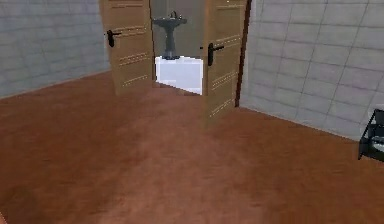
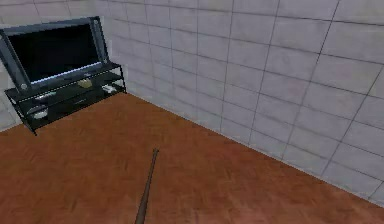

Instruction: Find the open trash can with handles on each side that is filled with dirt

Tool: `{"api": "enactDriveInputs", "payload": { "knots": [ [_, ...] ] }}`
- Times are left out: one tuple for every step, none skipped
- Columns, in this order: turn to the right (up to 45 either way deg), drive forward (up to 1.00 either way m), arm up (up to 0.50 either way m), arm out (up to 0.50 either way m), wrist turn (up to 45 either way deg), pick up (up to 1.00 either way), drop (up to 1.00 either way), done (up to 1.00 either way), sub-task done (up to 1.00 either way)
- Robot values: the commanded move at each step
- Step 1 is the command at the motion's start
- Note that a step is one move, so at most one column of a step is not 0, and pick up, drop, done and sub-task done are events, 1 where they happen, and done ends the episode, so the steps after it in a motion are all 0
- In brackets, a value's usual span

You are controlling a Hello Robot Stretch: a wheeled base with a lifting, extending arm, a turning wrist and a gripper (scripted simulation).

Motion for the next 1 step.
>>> {"api": "enactDriveInputs", "payload": {
  "knots": [
    [-6.0, 0.00, 0.00, 0.00, 0.0, 0.00, 0.00, 0.00, 0.00]
  ]
}}
